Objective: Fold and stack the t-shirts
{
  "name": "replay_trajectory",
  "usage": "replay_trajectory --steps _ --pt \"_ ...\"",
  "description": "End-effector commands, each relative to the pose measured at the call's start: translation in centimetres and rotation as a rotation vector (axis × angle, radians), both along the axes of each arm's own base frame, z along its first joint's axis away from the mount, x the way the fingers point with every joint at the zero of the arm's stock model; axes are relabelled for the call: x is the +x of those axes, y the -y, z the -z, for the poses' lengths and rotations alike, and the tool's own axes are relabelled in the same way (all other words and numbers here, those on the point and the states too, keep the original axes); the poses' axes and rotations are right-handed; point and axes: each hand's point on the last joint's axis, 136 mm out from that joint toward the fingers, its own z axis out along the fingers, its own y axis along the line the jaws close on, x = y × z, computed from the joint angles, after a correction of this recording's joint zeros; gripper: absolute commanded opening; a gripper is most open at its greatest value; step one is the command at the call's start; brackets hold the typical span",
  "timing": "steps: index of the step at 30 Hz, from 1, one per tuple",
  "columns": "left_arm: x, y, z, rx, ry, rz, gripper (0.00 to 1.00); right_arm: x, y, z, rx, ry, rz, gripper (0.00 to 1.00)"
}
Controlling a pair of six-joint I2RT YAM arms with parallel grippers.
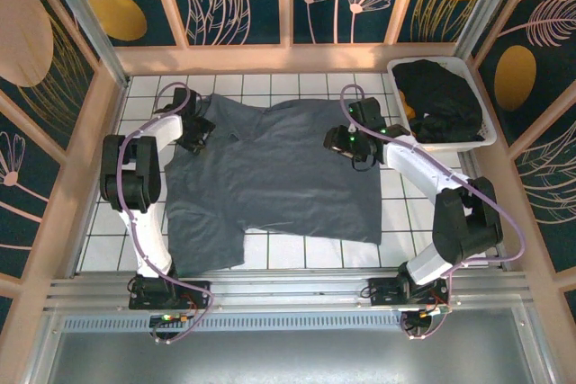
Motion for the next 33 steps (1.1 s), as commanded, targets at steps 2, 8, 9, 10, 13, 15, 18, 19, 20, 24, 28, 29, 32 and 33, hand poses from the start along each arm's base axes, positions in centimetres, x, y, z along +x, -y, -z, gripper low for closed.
replay_trajectory --steps 2,8,9,10,13,15,18,19,20,24,28,29,32,33 --pt "1.8 -0.6 -0.8 -0.012 0.04 -0.022 0.59 -0.3 -0.7 -0.2 0.019 -0.007 -0.023 0.52" --pt "1.8 -0.2 0.1 -0.027 0.031 -0.008 0.54 -0.3 -0.5 0.0 0.007 -0.014 -0.021 0.52" --pt "1.8 -0.1 0.3 -0.03 0.027 -0.004 0.54 -0.3 -0.5 0.0 0.007 -0.012 -0.021 0.52" --pt "1.8 -0.1 0.4 -0.032 0.024 -0.002 0.54 -0.1 -0.6 -0.1 0.008 -0.011 -0.021 0.52" --pt "1.8 0.0 0.4 -0.035 0.017 0.0 0.53 0.2 -0.7 -0.3 0.008 -0.008 -0.016 0.52" --pt "1.8 0.0 0.4 -0.038 0.016 0.0 0.53 0.3 -0.7 -0.2 0.007 -0.01 -0.013 0.52" --pt "1.9 0.1 0.7 -0.042 0.007 0.001 0.51 0.3 -0.6 0.1 0.003 -0.017 -0.009 0.51" --pt "2.0 0.1 0.7 -0.041 0.008 0.003 0.5 0.3 -0.6 0.1 0.003 -0.017 -0.006 0.51" --pt "2.1 0.1 0.7 -0.04 0.01 0.004 0.49 0.3 -0.6 0.2 0.004 -0.02 -0.005 0.51" --pt "2.8 0.1 0.7 -0.031 0.019 0.017 0.43 0.1 -0.4 0.2 0.004 -0.021 -0.001 0.51" --pt "3.4 0.1 0.6 -0.024 0.019 0.032 0.38 -0.1 -0.3 0.1 0.0 -0.019 0.004 0.51" --pt "3.6 0.1 0.6 -0.02 0.02 0.032 0.36 -0.1 -0.2 0.2 -0.001 -0.019 0.005 0.51" --pt "4.0 0.2 0.2 -0.027 0.038 0.038 0.25 -0.3 -0.1 0.1 -0.005 -0.018 0.009 0.51" --pt "4.1 0.3 0.1 -0.032 0.042 0.04 0.22 -0.3 0.0 0.1 -0.005 -0.018 0.01 0.51"
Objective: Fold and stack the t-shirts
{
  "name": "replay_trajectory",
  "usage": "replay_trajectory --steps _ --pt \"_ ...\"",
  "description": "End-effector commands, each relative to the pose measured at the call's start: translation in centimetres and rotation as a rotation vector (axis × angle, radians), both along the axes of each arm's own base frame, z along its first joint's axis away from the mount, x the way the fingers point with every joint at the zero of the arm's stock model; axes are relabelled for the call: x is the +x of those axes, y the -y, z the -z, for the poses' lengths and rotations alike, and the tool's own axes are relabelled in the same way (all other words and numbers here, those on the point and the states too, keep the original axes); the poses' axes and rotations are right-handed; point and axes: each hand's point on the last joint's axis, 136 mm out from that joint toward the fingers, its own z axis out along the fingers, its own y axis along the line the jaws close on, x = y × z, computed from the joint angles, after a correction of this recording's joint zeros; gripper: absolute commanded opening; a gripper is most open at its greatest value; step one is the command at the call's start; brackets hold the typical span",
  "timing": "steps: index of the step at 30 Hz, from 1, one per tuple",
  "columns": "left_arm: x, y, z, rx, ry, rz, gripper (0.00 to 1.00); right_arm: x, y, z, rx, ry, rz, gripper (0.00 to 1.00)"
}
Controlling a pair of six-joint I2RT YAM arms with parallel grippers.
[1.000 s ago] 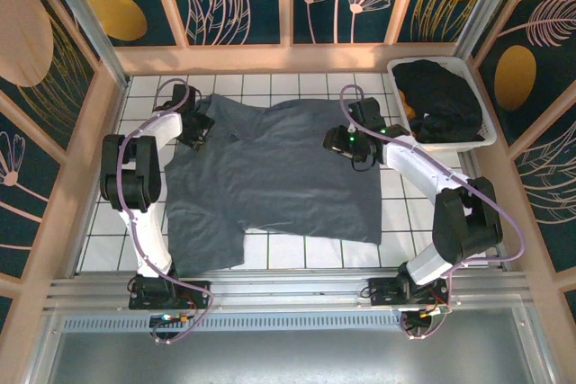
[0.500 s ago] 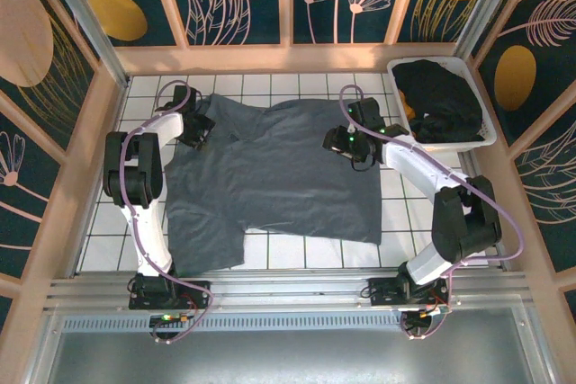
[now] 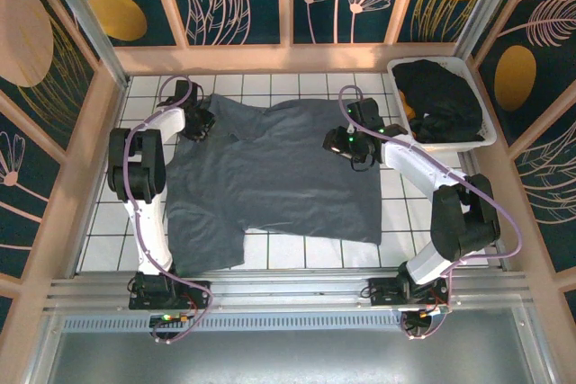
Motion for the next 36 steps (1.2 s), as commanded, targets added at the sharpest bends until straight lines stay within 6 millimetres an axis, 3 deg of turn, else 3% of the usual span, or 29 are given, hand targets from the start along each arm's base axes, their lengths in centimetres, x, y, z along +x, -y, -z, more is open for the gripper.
replay_trajectory --steps 1,5,10,12,14,20,30,36 --pt "0.5 -0.2 -0.4 -0.005 0.004 0.014 0.19 -0.4 0.1 -0.6 -0.005 0.005 0.01 0.51" --pt "0.2 -0.2 -1.1 -0.005 0.003 0.009 0.17 -0.3 0.2 -0.7 -0.006 0.007 0.011 0.5" --pt "-1.7 -0.6 -2.5 -0.007 0.0 -0.025 0.37 -0.3 0.2 -0.7 -0.003 0.006 0.01 0.5" --pt "-2.5 -1.5 -2.5 0.045 -0.032 -0.037 0.5 -0.4 0.0 -0.6 0.003 0.006 0.006 0.5" --pt "-2.9 -2.5 -2.3 0.078 -0.046 -0.037 0.54 -0.3 -0.1 -0.6 0.006 0.005 0.004 0.5" --pt "-2.5 -5.5 -1.3 0.101 -0.045 -0.011 0.54 -0.3 -0.2 -0.8 0.009 0.009 -0.003 0.5" --pt "-2.4 -4.4 0.1 0.063 -0.056 0.096 0.5 -0.4 -0.1 -0.4 0.006 0.001 -0.002 0.5" --pt "-2.0 -4.7 -2.1 0.073 -0.009 0.071 0.47 -0.2 -0.2 -0.1 0.006 -0.003 -0.002 0.5"
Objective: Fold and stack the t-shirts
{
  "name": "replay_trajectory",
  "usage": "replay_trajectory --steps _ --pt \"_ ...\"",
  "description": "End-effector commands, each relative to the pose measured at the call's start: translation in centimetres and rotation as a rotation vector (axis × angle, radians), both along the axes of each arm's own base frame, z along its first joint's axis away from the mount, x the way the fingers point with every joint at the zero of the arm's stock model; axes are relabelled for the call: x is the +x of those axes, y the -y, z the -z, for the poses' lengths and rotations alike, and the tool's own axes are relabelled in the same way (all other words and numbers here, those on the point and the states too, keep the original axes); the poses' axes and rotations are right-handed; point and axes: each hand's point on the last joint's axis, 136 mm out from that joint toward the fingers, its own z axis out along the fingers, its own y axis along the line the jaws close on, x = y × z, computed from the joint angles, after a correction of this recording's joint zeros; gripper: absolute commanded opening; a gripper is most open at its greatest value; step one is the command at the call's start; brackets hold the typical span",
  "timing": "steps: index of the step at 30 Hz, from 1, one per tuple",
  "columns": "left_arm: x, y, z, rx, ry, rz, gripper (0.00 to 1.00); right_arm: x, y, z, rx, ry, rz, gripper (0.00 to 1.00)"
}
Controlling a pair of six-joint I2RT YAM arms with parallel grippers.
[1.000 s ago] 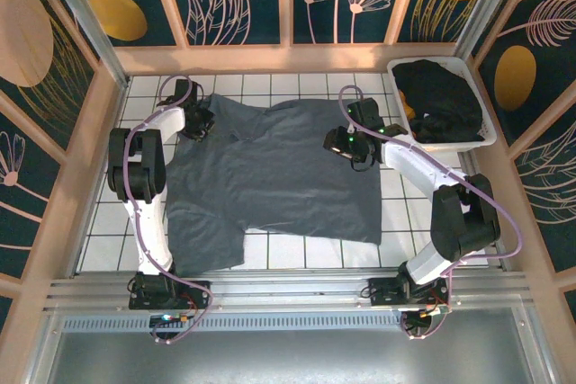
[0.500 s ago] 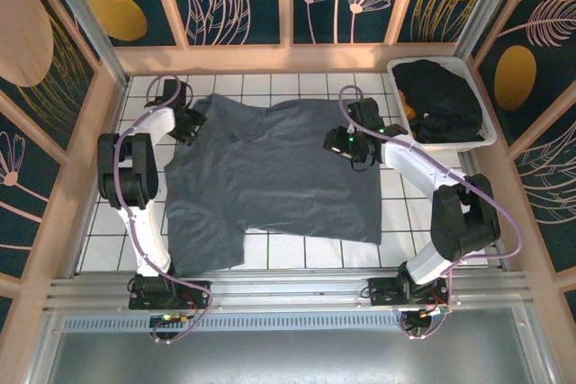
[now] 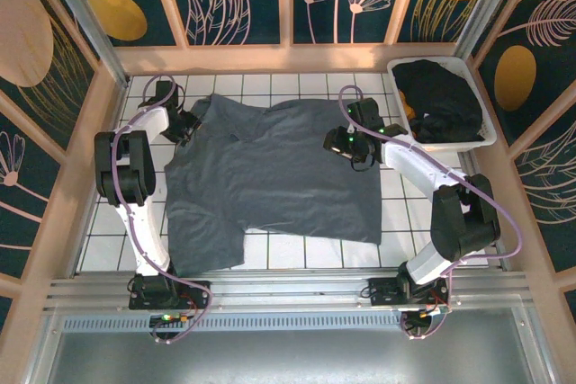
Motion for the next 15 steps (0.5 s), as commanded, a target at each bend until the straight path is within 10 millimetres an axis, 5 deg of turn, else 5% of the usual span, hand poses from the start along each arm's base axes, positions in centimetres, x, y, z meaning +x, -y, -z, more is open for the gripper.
replay_trajectory --steps 1,15 --pt "0.0 0.1 -1.8 0.008 0.038 0.013 0.47 -0.3 -0.3 0.0 0.011 -0.008 -0.006 0.5" --pt "0.6 2.0 0.5 -0.043 0.002 0.105 0.44 -0.1 -0.5 0.4 0.014 -0.016 -0.006 0.5"
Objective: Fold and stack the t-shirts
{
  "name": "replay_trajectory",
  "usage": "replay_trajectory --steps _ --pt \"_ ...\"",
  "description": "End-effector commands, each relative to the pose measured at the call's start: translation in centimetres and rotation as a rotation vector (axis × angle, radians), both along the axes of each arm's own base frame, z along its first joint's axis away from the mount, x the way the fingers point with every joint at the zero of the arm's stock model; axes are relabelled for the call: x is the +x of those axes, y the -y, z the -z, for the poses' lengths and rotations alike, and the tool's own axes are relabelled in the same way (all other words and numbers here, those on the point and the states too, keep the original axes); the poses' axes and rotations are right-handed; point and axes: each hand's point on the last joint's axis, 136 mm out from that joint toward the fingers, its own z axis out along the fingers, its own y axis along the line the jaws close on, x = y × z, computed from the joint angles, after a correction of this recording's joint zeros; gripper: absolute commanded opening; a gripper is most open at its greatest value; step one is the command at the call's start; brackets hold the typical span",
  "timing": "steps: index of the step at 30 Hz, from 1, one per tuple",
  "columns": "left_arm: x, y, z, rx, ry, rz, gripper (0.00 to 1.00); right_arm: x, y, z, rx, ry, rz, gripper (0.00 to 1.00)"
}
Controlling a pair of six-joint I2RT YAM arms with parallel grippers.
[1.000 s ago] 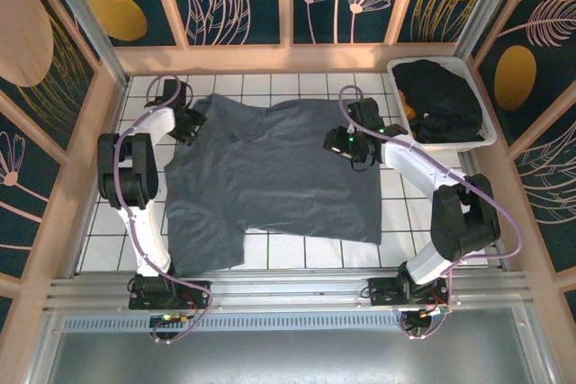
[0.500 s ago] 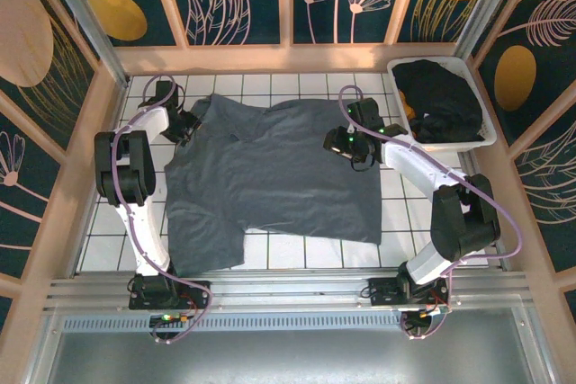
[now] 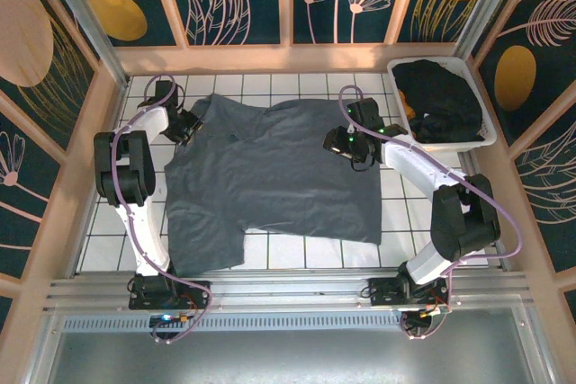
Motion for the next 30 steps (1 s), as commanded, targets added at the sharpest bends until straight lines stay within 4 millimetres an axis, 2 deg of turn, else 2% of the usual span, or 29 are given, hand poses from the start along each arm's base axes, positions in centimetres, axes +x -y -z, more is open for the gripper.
replay_trajectory --steps 1,9,13,19,24,30 --pt "0.5 1.2 0.8 -0.011 -0.01 0.062 0.43 -0.1 -0.5 0.4 0.013 -0.017 -0.005 0.5" --pt "-0.4 0.9 2.8 0.017 -0.07 0.069 0.37 -0.1 -0.4 0.5 0.012 -0.018 -0.003 0.5" --pt "-0.1 0.7 2.4 0.027 -0.058 0.066 0.31 -0.1 -0.4 0.5 0.012 -0.019 -0.002 0.5" --pt "0.8 0.4 0.7 0.054 -0.025 0.067 0.23 -0.1 -0.5 0.5 0.014 -0.02 -0.007 0.5" --pt "1.4 0.3 0.3 0.063 -0.017 0.075 0.19 0.1 -0.6 0.5 0.015 -0.019 -0.008 0.5" --pt "1.5 0.6 0.7 0.051 -0.025 0.098 0.0 0.0 -0.5 0.4 0.014 -0.017 -0.008 0.5"
